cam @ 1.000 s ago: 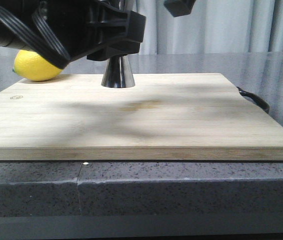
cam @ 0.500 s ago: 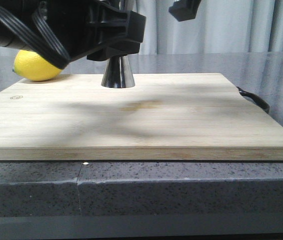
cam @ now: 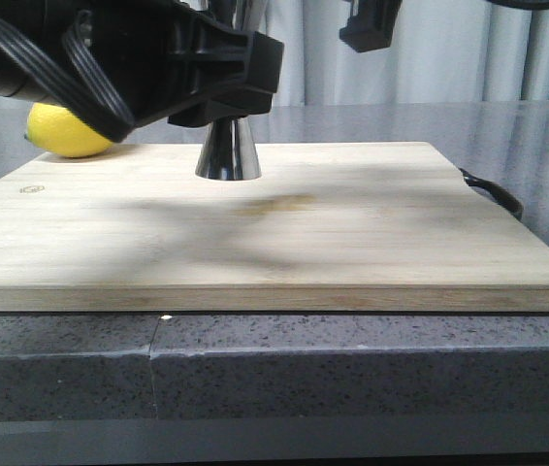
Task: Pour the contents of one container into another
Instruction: 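Tilt the beaker with the right gripper, pouring liquid into the jigger cup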
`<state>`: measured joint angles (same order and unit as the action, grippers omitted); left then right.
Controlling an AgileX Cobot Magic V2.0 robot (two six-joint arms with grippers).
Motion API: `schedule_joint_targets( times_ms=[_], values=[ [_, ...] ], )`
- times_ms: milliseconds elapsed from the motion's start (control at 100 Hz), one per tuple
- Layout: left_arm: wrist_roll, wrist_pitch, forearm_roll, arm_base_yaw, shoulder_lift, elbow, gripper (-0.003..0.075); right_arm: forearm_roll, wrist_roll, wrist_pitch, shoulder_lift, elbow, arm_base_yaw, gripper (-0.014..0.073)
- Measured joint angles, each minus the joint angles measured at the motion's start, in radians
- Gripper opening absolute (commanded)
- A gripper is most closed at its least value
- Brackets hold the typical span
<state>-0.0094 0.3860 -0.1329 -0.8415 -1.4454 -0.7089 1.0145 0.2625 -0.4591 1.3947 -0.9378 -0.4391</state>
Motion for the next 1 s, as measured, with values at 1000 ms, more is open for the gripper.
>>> schedule_joint_targets(
  times_ms=[1000],
  values=[
    [0.000, -0.005, 0.001, 0.000, 0.000, 0.000, -0.0019, 0.004, 0.213, -0.011, -0.002, 0.000, 0.000, 0.0202]
  ],
)
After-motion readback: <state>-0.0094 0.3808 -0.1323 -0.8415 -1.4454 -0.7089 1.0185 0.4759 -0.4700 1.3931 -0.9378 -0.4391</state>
